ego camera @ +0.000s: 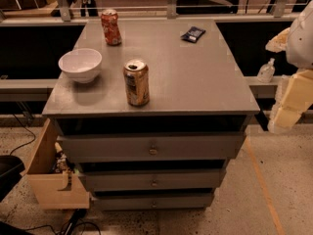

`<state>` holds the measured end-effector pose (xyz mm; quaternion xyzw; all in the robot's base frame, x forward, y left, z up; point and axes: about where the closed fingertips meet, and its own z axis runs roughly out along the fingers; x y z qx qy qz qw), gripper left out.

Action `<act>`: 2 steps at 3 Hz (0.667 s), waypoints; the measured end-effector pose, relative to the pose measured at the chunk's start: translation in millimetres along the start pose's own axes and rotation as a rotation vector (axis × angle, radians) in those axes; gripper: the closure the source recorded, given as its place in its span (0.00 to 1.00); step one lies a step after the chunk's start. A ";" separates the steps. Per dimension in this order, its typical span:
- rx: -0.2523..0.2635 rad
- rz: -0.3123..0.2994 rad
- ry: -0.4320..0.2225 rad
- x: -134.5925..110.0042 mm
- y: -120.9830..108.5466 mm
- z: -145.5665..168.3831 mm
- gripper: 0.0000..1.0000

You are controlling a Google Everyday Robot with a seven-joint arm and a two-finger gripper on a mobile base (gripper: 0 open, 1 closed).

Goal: Move orange can near coke can

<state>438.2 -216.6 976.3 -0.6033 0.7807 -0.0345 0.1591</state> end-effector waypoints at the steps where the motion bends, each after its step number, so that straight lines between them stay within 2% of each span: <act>1: 0.000 0.000 0.000 0.0 0.0 0.0 0.00; 2: 0.009 -0.016 -0.094 -13.1 -4.9 2.2 0.00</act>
Offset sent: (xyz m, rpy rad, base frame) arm 0.0233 0.0328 0.0030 0.2473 -0.0879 0.1106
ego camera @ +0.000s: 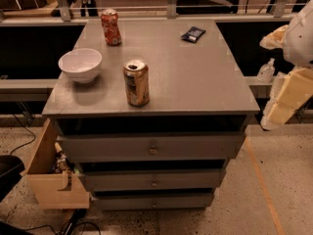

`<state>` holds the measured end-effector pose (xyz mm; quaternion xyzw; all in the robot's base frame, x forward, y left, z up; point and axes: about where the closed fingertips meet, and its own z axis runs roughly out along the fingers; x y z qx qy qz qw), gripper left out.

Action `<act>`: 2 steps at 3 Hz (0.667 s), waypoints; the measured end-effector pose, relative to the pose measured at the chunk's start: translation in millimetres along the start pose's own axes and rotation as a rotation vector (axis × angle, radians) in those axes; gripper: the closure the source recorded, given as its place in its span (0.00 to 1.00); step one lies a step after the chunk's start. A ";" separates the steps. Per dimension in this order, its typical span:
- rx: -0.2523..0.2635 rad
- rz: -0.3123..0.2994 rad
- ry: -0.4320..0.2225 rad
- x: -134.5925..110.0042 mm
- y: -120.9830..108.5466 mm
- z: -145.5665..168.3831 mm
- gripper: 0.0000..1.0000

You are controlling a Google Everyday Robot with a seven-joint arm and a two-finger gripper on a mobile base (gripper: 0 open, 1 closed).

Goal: Move orange can near coke can

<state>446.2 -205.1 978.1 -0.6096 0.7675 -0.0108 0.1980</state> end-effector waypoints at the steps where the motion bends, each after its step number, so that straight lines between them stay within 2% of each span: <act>1: 0.014 -0.015 -0.198 -23.1 -12.9 19.2 0.00; 2: 0.038 -0.041 -0.512 -67.2 -37.8 41.7 0.00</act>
Offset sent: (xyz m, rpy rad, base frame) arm 0.0745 0.1120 0.0235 0.8760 -0.2380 0.2604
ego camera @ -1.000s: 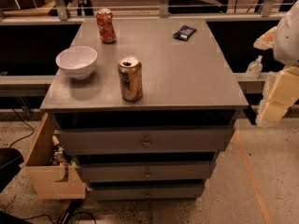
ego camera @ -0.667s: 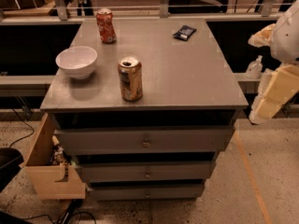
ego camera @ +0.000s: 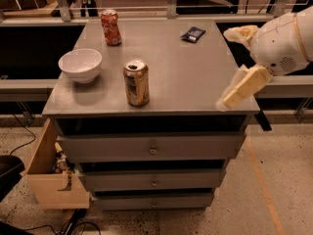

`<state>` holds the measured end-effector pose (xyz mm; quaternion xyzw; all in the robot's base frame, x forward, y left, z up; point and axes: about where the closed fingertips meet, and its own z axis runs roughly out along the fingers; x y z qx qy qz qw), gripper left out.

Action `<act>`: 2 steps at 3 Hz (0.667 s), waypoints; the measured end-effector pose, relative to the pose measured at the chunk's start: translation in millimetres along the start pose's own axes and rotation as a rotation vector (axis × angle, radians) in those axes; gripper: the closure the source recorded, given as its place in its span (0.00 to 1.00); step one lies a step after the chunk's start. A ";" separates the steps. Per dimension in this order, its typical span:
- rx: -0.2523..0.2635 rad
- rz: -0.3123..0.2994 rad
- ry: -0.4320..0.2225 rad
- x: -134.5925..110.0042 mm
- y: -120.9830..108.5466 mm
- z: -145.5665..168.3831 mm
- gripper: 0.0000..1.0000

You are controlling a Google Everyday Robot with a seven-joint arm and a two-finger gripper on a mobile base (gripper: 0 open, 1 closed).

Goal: Move orange can near coke can

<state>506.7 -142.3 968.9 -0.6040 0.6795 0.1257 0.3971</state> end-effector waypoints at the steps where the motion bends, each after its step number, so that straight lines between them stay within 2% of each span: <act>1: -0.008 0.002 -0.241 -39.5 -7.6 17.4 0.00; 2: -0.024 0.009 -0.292 -54.6 -4.6 18.5 0.00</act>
Offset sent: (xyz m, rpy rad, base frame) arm 0.0112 0.0341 0.0159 0.1981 -0.0462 0.0709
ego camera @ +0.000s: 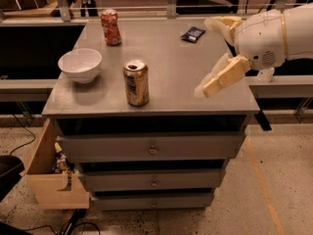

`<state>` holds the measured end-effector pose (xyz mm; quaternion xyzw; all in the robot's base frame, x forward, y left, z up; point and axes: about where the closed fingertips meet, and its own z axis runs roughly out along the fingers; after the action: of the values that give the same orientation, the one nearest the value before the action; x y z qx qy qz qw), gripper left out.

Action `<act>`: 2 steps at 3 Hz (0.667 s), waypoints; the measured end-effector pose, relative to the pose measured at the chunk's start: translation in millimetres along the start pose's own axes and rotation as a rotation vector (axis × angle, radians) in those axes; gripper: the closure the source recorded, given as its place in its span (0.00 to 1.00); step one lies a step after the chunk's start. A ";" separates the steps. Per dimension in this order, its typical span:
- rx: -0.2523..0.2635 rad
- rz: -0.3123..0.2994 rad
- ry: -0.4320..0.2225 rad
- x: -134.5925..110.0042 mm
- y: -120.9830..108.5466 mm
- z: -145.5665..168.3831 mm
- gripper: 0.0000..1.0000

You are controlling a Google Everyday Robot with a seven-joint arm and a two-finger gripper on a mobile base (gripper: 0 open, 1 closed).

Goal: Move orange can near coke can

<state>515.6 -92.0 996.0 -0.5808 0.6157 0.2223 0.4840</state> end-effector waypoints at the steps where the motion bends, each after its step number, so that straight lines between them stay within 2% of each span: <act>1: 0.000 -0.002 0.004 0.8 0.0 0.0 0.00; 2: 0.003 0.013 -0.005 4.3 2.0 13.2 0.00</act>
Offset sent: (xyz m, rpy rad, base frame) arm 0.0098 0.0175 -0.0263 0.0314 0.0234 -0.0273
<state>518.8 -82.7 986.1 -0.5756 0.6186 0.2256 0.4849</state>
